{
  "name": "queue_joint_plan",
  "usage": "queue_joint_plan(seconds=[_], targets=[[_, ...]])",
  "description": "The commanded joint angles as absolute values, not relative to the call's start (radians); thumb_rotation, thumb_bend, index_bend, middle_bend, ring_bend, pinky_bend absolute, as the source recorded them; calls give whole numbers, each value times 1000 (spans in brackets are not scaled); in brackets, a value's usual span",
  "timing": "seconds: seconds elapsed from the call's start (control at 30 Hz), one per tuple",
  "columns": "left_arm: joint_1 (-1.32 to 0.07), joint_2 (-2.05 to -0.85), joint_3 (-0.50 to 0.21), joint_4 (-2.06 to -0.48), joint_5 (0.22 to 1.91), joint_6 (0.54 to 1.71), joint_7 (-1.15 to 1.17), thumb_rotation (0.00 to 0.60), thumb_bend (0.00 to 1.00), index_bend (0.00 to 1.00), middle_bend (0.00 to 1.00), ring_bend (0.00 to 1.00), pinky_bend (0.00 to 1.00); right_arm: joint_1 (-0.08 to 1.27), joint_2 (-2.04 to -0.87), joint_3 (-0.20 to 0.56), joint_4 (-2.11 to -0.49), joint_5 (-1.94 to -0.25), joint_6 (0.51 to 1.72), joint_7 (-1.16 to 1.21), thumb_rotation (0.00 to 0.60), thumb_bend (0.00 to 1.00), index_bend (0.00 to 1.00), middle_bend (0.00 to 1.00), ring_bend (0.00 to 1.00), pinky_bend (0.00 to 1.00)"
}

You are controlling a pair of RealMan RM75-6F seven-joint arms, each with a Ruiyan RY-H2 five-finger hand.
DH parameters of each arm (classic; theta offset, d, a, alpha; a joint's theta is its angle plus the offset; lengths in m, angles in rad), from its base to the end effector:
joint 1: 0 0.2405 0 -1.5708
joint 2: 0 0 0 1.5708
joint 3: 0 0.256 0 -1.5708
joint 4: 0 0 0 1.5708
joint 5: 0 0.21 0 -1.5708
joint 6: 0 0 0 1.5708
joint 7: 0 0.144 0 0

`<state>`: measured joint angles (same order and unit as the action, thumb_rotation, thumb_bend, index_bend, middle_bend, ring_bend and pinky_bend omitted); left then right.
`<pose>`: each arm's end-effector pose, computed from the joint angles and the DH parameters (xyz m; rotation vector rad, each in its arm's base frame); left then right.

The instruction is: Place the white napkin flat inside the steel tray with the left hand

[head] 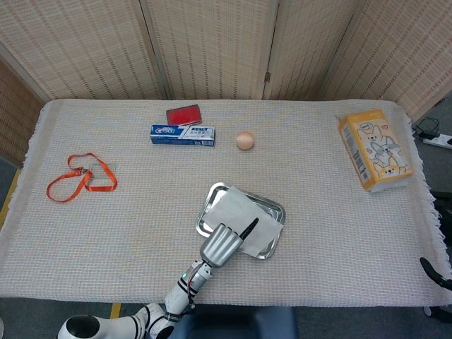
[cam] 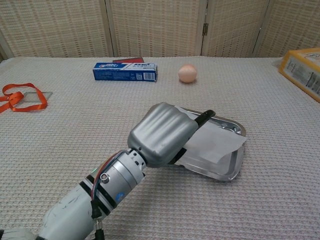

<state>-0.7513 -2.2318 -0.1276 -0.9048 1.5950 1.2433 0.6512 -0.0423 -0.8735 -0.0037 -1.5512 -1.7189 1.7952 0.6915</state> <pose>-0.0448 0.2623 -0.1580 -1.9400 -0.2144 -1.1201 -0.3035 -0.1255 0.2567 1.3129 -1.0400 1.3892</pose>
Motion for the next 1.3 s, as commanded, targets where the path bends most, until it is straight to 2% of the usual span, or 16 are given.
queue_joint_plan(seconds=[0.03, 0.13, 0.2, 0.47, 0.6, 0.63, 0.7, 0.77, 0.83, 0.87, 1.03, 1.3], targets=[[-740, -2205, -127, -964, 1579, 1225, 705, 600, 294, 90, 1000, 1000, 1000, -42, -874, -4, -1552, -1720, 1795, 690, 600, 375, 0, 0, 0, 0], [-729, -2181, -129, -1031, 1558, 1207, 759, 600, 200, 64, 1000, 1000, 1000, -42, -874, -4, -1553, -1722, 1796, 686, 600, 376, 0, 0, 0, 0], [-722, -2163, -130, -1074, 1546, 1200, 795, 600, 177, 55, 1000, 1000, 1000, -43, -875, -4, -1554, -1723, 1797, 682, 600, 376, 0, 0, 0, 0], [-687, -2071, -130, -1261, 1496, 1184, 967, 600, 172, 49, 1000, 1000, 1000, -38, -880, -9, -1563, -1736, 1788, 649, 600, 376, 0, 0, 0, 0], [-664, -1989, -126, -1388, 1472, 1186, 1031, 600, 188, 88, 1000, 1000, 1000, -35, -884, -12, -1571, -1744, 1783, 627, 600, 376, 0, 0, 0, 0], [-660, -1969, -125, -1417, 1469, 1186, 1030, 600, 224, 102, 1000, 1000, 1000, -35, -884, -12, -1572, -1745, 1782, 623, 600, 376, 0, 0, 0, 0], [-656, -1926, -121, -1470, 1462, 1174, 1005, 600, 419, 130, 1000, 1000, 1000, -34, -885, -14, -1575, -1748, 1780, 617, 600, 376, 0, 0, 0, 0], [-661, -1858, -119, -1532, 1429, 1122, 980, 600, 719, 157, 1000, 1000, 1000, -34, -884, -17, -1578, -1753, 1779, 613, 600, 376, 0, 0, 0, 0], [-668, -1786, -129, -1598, 1350, 1055, 989, 600, 879, 149, 1000, 1000, 1000, -32, -886, -18, -1580, -1754, 1775, 606, 600, 376, 0, 0, 0, 0], [-674, -1758, -134, -1622, 1313, 1027, 999, 600, 923, 137, 1000, 1000, 1000, -32, -886, -18, -1581, -1755, 1773, 602, 600, 376, 0, 0, 0, 0], [-721, -1686, -164, -1664, 1141, 942, 1064, 600, 998, 101, 1000, 1000, 1000, -24, -889, -22, -1592, -1757, 1755, 580, 600, 376, 0, 0, 0, 0], [-810, -1698, -160, -1600, 1025, 914, 1136, 600, 1000, 75, 1000, 1000, 1000, -16, -892, -18, -1599, -1738, 1732, 563, 600, 376, 0, 0, 0, 0]])
